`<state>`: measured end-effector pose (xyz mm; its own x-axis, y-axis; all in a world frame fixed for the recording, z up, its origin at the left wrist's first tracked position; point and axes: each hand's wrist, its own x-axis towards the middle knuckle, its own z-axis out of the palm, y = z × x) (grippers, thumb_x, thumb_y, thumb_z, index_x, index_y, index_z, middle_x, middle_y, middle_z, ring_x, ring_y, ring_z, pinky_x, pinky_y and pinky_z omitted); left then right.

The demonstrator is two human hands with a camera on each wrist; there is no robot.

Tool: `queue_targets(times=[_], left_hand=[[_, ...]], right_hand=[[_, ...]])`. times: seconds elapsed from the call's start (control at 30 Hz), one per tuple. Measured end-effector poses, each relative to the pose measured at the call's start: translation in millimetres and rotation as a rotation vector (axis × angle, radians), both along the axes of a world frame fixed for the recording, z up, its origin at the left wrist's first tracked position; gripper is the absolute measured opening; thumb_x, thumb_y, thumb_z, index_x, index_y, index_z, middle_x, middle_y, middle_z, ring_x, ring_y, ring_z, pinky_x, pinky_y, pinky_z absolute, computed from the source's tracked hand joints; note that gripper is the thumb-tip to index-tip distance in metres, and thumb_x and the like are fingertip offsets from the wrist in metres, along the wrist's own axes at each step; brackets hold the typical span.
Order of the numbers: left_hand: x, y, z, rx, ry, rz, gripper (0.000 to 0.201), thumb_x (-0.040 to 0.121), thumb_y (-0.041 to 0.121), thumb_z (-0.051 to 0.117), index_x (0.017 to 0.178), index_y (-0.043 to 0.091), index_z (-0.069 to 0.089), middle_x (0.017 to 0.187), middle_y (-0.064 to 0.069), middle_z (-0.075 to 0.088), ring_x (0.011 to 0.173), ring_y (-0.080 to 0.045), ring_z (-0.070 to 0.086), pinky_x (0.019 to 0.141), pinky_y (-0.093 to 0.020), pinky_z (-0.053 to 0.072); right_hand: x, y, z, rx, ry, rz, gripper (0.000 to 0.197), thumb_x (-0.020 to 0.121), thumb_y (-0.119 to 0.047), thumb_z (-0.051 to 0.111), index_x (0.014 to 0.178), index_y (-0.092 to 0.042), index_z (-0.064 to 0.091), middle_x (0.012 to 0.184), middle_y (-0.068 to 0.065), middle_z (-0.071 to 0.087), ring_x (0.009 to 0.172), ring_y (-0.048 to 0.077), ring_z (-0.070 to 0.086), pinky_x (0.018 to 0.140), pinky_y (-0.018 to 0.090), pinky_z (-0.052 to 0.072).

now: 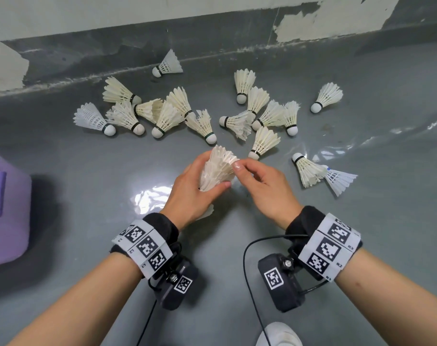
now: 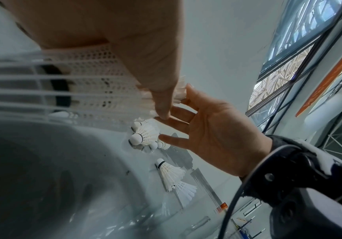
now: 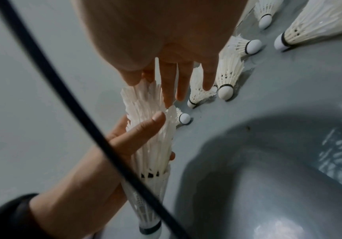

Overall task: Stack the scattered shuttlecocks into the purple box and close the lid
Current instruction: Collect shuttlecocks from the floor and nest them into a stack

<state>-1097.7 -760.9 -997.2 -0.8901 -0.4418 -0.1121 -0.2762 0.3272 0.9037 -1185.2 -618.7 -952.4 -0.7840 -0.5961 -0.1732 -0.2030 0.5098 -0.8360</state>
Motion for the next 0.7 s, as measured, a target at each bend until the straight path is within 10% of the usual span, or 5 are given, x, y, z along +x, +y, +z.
queue_targets(times=[0.2, 0.37, 0.53, 0.7], left_hand=[[-17.2, 2.2, -0.3, -0.034, 0.010, -0.003, 0.050, 0.081, 0.037, 0.071, 0.117, 0.051, 0.039, 0.110, 0.008, 0.058, 0.093, -0.009, 0.053, 0.074, -0.001, 0.035], [-21.9, 1.0, 1.5, -0.034, 0.017, -0.018, 0.052, 0.080, 0.036, 0.072, 0.123, 0.044, 0.042, 0.111, 0.007, 0.059, 0.095, -0.013, 0.055, 0.075, -0.015, 0.039], [-21.3, 2.5, 0.7, -0.020, -0.002, -0.049, 0.050, 0.079, 0.038, 0.072, 0.110, 0.058, 0.039, 0.111, 0.006, 0.060, 0.097, -0.013, 0.058, 0.079, -0.018, 0.042], [-17.5, -2.4, -3.2, -0.021, -0.008, -0.059, 0.053, 0.079, 0.040, 0.073, 0.113, 0.060, 0.038, 0.113, 0.008, 0.060, 0.097, -0.009, 0.058, 0.078, -0.012, 0.041]], right_hand=[[-34.7, 22.2, -18.0, 0.072, 0.240, -0.258, 0.032, 0.090, -0.028, 0.059, 0.122, -0.022, 0.058, 0.124, -0.003, 0.056, 0.114, 0.010, 0.050, 0.095, 0.020, 0.035], [-72.6, 53.0, -35.1, 0.563, 0.197, -0.401, 0.068, 0.082, -0.017, 0.055, 0.144, -0.016, 0.029, 0.152, 0.016, 0.018, 0.142, 0.032, 0.012, 0.117, 0.041, 0.017], [-76.7, 61.4, -52.4, 0.741, 0.179, -0.346, 0.065, 0.082, -0.015, 0.052, 0.142, -0.020, 0.028, 0.139, 0.018, 0.035, 0.129, 0.036, 0.029, 0.108, 0.042, 0.027], [-63.9, 54.4, -48.7, 0.437, 0.197, -0.504, 0.054, 0.077, -0.010, 0.060, 0.126, -0.009, 0.038, 0.125, 0.018, 0.046, 0.117, 0.036, 0.038, 0.096, 0.039, 0.035]])
